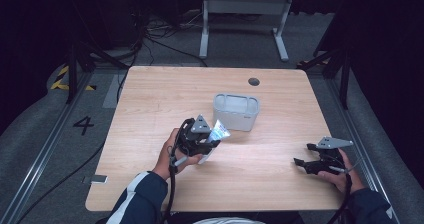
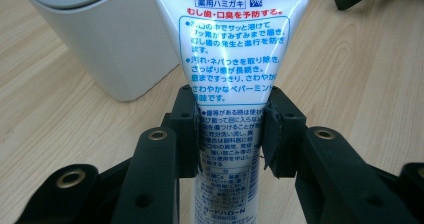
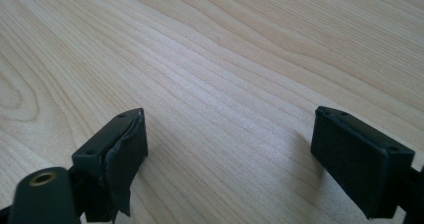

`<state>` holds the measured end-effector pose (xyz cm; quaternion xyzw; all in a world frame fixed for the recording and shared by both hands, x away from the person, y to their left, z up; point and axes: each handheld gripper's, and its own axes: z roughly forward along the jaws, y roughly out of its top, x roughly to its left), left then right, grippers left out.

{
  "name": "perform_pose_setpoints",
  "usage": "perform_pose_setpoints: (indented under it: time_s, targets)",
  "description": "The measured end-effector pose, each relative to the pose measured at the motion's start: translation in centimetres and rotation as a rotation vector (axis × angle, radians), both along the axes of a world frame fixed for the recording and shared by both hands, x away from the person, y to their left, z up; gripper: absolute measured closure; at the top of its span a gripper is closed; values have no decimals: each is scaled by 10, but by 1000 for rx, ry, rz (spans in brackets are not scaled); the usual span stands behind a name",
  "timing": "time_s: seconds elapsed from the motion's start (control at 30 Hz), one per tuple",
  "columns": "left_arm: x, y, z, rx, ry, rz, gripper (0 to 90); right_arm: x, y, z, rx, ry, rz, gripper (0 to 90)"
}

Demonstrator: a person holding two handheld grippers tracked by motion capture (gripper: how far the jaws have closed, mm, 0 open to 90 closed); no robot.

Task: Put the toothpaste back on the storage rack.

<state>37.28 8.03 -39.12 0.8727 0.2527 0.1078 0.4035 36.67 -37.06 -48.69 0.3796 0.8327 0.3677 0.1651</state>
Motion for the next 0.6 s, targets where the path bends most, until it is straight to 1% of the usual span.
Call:
perform_pose_setpoints:
  time_s: [0.13,0.17,0.2,0.27,0.3,0.37,0.43,0.47,0.53,0.57,0.6]
  targets:
    - [-3,1,7,-26,-24,-8,650,0,0,0,0,0,0,151]
    - [-4,2,8,-24,-34,-12,650,0,0,0,0,0,0,151]
    - [-5,2,10,-35,-37,-8,650,0,0,0,0,0,0,151]
    - [-5,3,13,-44,-51,-10,651,0,0,0,0,0,0,151]
    - [-6,4,15,-54,-58,-15,650,0,0,0,0,0,0,151]
    - [-5,6,17,-92,-73,-19,650,0,0,0,0,0,0,151]
    - [-6,8,21,-114,-88,-24,650,0,0,0,0,0,0,151]
    - [-6,8,22,-121,-98,-29,650,0,0,0,0,0,0,151]
    - [-7,9,26,-129,-104,-30,650,0,0,0,0,0,0,151]
    - [-7,10,28,-122,-123,-36,650,0,0,0,0,0,0,151]
    - [-8,9,30,-132,-129,-26,650,0,0,0,0,0,0,151]
